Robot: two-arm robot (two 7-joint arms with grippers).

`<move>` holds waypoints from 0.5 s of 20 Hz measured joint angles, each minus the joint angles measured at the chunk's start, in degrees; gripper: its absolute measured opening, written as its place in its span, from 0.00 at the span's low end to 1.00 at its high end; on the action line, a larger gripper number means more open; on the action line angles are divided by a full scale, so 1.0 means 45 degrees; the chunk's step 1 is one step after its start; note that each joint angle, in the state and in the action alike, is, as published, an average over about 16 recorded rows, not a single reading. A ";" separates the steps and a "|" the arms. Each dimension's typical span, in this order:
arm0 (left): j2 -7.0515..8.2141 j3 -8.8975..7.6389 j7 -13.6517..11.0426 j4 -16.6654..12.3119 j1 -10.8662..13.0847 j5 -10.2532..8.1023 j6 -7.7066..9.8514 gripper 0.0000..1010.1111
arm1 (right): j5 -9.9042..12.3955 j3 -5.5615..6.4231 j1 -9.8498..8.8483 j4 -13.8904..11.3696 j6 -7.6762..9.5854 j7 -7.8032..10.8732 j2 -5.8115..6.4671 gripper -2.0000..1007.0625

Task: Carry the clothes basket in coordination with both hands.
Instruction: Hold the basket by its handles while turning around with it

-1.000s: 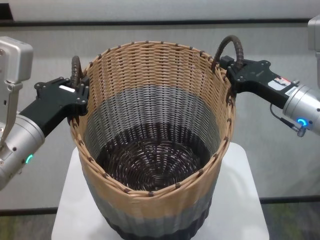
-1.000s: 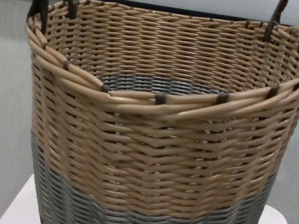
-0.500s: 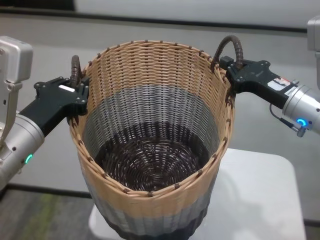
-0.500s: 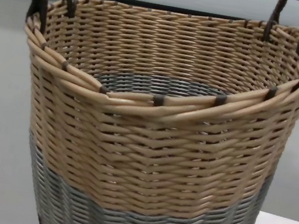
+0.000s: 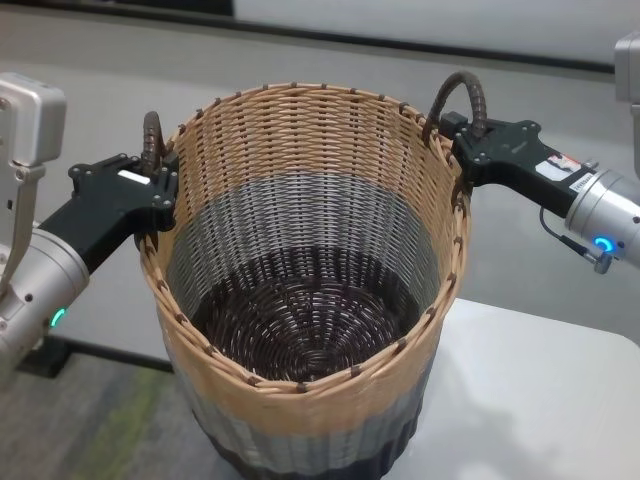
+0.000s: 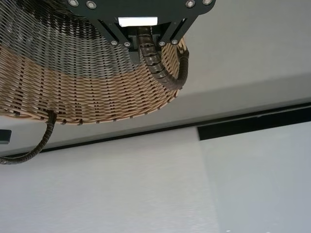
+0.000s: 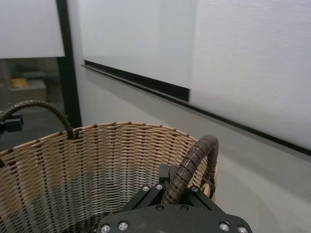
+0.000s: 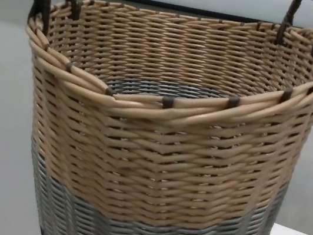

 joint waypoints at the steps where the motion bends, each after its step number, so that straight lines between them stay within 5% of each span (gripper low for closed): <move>1: 0.0000 0.0000 0.0000 0.0000 0.0000 0.0000 0.0000 0.17 | 0.0000 0.0000 0.0000 0.0000 0.0000 0.0000 0.0000 0.01; 10: 0.0000 0.0000 0.0002 0.0002 0.0000 0.0001 0.0000 0.17 | 0.0001 0.0002 0.0000 -0.0002 -0.0002 -0.0001 0.0000 0.01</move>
